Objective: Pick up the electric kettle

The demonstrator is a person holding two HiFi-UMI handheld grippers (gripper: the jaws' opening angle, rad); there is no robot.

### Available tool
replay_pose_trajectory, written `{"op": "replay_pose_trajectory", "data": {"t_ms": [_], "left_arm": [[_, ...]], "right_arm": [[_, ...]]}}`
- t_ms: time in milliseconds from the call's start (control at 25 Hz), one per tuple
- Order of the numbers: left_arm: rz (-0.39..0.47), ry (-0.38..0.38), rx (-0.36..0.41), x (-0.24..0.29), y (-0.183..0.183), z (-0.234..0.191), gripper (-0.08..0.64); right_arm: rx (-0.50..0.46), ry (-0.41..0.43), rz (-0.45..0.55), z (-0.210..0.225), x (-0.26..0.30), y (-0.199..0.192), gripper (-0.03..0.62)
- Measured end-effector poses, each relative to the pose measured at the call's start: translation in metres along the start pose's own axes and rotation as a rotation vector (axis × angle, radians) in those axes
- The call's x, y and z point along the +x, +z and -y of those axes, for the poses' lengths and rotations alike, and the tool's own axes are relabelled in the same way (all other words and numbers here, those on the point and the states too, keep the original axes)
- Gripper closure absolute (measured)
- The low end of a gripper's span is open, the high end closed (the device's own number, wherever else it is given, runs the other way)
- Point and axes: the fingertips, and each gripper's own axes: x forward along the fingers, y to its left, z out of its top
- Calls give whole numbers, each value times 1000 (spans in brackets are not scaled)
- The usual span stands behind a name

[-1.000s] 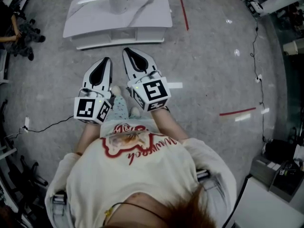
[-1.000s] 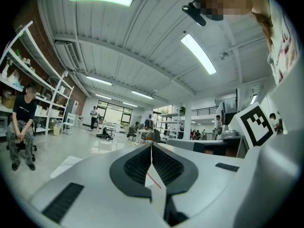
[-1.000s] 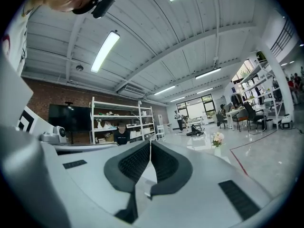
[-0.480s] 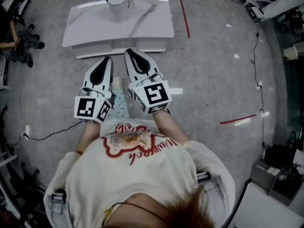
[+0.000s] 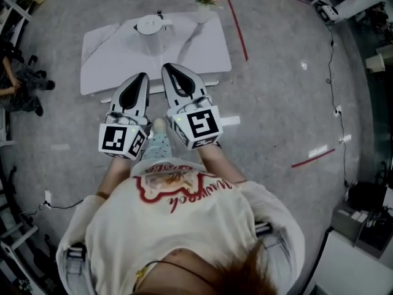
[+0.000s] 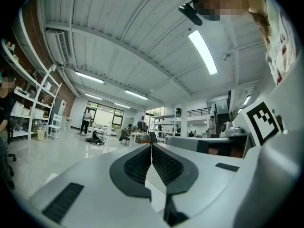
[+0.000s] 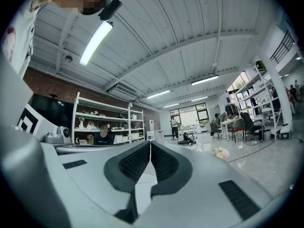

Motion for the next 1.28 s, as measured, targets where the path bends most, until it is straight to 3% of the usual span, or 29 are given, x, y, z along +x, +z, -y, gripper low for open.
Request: {"op": "replay_pose_trajectory", "data": {"t_ms": [320,560,1280], "left_arm": [[-4,-37,28,75,17,-79,546],[3,-34,18,106,27,-117,546],[4,21,-13,157,23,-131,546]], "right_arm": [[-11,-20,11,30,109,12,575],[-39,-34,31,41,157,22,575],[-5,0,13,79,190,22,575]]}}
